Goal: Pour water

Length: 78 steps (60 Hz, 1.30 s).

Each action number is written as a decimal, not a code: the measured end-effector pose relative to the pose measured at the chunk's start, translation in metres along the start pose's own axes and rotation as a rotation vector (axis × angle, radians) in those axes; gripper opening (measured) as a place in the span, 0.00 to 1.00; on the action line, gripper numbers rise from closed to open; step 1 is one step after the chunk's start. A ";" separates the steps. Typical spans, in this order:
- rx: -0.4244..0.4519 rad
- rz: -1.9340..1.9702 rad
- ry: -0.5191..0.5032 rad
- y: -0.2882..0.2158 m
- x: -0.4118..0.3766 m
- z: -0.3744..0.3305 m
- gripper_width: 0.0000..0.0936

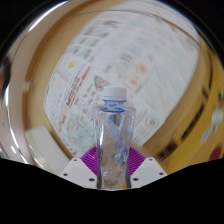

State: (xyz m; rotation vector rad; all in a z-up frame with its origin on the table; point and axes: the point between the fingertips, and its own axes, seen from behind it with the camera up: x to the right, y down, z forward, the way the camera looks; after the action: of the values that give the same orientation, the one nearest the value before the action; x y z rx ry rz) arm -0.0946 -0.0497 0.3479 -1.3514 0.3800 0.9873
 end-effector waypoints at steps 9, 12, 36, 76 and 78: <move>0.068 -0.503 0.161 -0.065 0.034 -0.015 0.34; 0.059 -0.645 0.229 -0.074 0.055 -0.021 0.34; -0.300 -0.936 0.582 -0.011 0.301 -0.092 0.34; -0.409 -0.790 0.762 0.012 0.265 -0.193 0.91; -0.414 -0.792 0.769 0.014 0.253 -0.206 0.91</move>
State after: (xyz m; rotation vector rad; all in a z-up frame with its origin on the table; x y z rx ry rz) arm 0.0988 -0.1483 0.1040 -2.0133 0.1641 -0.1569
